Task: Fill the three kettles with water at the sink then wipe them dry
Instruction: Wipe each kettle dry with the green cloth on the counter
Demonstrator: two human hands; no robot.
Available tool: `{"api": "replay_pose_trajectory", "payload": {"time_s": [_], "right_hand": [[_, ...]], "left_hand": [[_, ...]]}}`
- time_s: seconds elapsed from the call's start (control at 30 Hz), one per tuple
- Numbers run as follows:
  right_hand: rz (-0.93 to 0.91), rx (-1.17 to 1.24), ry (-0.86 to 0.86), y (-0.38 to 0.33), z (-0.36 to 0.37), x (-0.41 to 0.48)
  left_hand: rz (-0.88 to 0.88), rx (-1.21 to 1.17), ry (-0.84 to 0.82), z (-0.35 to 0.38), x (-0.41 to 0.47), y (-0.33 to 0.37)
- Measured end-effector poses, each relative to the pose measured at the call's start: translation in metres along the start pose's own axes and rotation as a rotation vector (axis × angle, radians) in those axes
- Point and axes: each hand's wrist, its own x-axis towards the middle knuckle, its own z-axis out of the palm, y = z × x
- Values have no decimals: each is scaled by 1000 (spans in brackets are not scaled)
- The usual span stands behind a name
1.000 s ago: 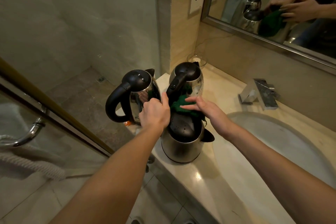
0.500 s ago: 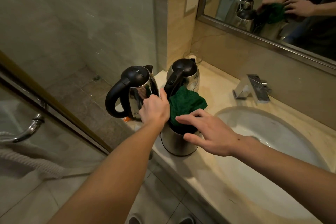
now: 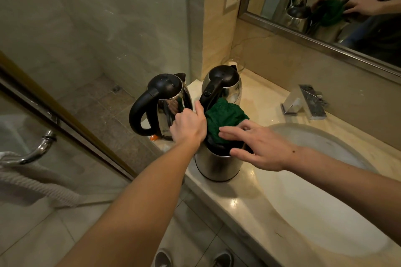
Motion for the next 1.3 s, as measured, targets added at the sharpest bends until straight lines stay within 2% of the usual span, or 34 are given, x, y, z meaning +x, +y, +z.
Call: {"api": "replay_pose_trajectory", "payload": {"time_s": [0.13,0.23,0.37,0.47,0.63,0.97,1.1,1.2,1.3], "right_hand": [[127,242,141,3,1,9],[329,543,265,8,0,22],[601,953,244,18,2,24],[796,1142,231,23,15,10],[988,1493,471,12,50,-15],[1160,1765,808,-43,57,-18],[1223,1812,961,-68,53,-11],[1279,1815,1045,-81,52,-1],[1289,1808,1113,-87,56,6]], "left_hand": [[0,-5,-2,-1,0,0],[-4,-2,6,-1,-1,0],[-12,-14,20,2,0,-1],[-16,-11,24,2,1,-1],[-28,-12,21,3,0,0],[-129,-58,81,10,-12,1],[-146,-7,28,7,-23,6],[-76,67,-66,2,-21,3],[87,85,-218,-2,-13,-7]]}}
